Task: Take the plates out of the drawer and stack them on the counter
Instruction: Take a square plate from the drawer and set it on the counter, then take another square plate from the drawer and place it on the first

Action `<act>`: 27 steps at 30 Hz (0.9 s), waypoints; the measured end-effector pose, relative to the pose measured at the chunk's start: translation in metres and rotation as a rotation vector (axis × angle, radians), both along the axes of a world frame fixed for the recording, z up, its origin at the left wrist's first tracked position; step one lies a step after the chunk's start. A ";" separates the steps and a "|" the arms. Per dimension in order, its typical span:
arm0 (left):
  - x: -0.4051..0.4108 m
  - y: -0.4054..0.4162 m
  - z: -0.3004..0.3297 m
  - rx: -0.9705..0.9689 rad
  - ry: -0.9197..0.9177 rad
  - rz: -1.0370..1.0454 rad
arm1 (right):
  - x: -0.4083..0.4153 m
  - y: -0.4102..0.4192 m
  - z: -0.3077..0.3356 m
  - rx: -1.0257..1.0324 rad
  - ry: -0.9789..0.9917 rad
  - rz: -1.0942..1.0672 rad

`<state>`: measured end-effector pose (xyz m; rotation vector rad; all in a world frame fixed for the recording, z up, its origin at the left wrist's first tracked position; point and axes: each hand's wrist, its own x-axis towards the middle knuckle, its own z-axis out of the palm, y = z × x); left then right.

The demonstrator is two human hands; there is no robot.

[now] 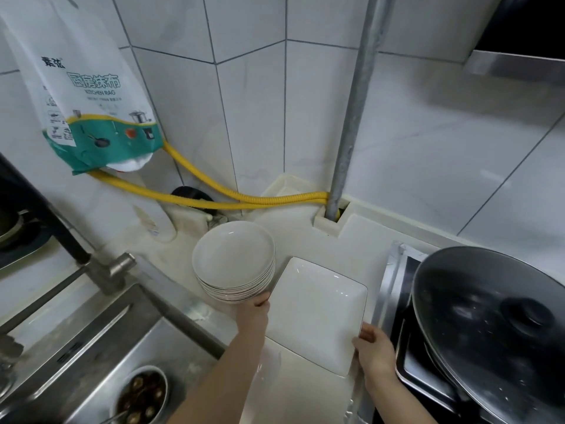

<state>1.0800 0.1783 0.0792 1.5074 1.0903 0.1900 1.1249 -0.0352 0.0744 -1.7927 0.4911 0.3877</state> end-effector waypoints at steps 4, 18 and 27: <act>-0.002 -0.003 0.008 0.050 0.023 -0.070 | -0.004 0.002 0.006 -0.068 -0.016 0.080; -0.116 -0.027 0.032 0.332 0.216 -0.405 | -0.085 -0.020 0.031 -0.342 -0.154 0.472; -0.205 -0.071 0.027 0.512 0.383 -0.646 | -0.173 -0.038 0.042 -0.476 -0.279 0.838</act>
